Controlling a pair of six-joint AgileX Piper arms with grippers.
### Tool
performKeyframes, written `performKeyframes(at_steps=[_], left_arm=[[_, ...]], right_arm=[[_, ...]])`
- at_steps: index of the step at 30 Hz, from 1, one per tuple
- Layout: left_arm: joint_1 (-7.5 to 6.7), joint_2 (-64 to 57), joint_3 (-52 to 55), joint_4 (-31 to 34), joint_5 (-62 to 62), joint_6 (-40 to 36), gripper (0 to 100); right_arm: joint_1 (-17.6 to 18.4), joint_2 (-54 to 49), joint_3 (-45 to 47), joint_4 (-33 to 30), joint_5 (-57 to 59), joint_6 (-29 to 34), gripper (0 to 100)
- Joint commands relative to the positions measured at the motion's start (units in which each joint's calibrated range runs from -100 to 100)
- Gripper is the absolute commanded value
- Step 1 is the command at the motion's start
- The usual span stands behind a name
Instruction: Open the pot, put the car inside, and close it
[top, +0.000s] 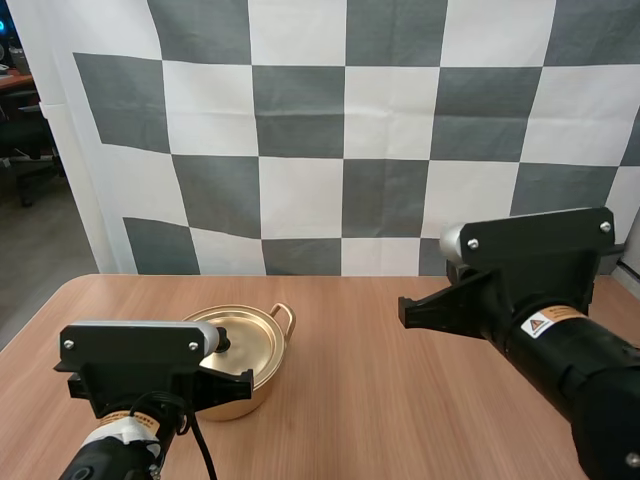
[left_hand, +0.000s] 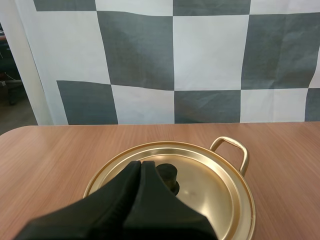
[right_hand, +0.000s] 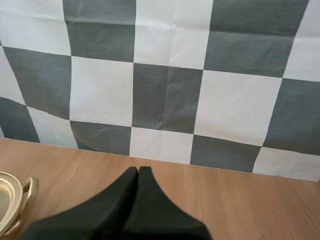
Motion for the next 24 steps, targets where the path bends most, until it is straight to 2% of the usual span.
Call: performKeyframes(at_steps=[1,14,24], left_arm=[[-0.05,0.00,0.00,-0.08,-0.05,-0.03,0],[-0.05,0.00,0.00,-0.08,-0.05,-0.03,0],[-0.05,0.00,0.00,-0.08,-0.05,-0.03,0]], right_arm=[[0.02,-2.34,4.70,0.05,-15.32,0.04,0],[0.02,-10.64,21.19,0.05,-15.80,0.04,0],[0.02,-17.05,21.32,2.02,-9.42,0.04,0]])
